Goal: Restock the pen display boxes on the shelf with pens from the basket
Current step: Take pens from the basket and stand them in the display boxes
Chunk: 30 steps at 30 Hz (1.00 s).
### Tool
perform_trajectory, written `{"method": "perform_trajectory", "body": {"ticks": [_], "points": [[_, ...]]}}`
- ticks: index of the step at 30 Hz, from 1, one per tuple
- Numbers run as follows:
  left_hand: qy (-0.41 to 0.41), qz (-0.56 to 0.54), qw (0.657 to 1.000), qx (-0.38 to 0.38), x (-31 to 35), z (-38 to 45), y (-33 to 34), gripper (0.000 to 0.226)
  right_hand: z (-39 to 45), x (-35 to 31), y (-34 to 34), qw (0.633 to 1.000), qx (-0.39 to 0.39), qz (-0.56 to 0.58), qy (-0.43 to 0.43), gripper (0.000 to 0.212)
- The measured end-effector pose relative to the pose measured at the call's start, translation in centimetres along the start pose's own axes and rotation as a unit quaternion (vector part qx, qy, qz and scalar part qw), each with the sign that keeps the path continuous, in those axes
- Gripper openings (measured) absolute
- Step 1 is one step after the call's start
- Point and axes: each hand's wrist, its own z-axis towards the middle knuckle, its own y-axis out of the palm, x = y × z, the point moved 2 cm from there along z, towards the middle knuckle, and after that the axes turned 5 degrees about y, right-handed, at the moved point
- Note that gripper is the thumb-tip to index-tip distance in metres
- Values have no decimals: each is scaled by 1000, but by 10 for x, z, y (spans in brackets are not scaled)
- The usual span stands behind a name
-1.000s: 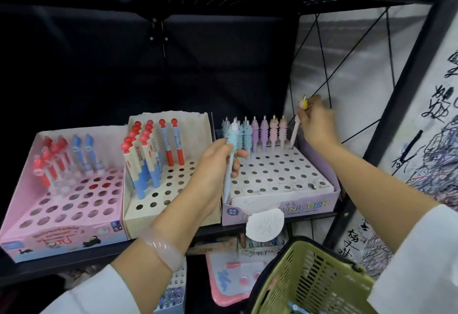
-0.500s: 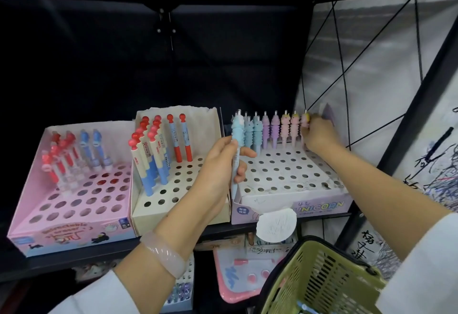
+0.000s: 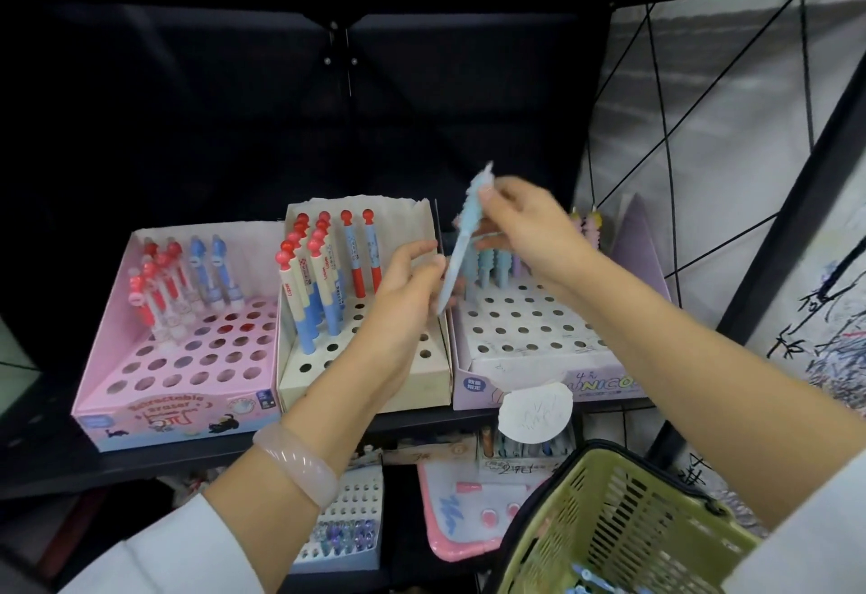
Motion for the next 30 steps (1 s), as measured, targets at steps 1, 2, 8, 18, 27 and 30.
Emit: {"method": "perform_trajectory", "body": {"ticks": [1, 2, 8, 18, 27, 30], "points": [[11, 31, 999, -4, 2, -1, -5, 22, 2, -2, -8, 999, 47, 0, -8, 15], [20, 58, 998, -7, 3, -2, -10, 23, 4, -3, -17, 995, 94, -18, -19, 14], [35, 133, 990, -7, 6, -10, -21, 32, 4, 28, -36, 970, 180, -162, -18, 8], [31, 147, 989, -9, 8, -18, -25, 26, 10, 33, -25, 956, 189, -219, -49, 15], [25, 150, 988, -10, 7, -22, -30, 29, 10, 40, -22, 957, 161, -242, -24, 13], [25, 148, 989, -12, 6, -23, -30, 30, 13, 48, -18, 966, 117, -230, 24, 22]]}}
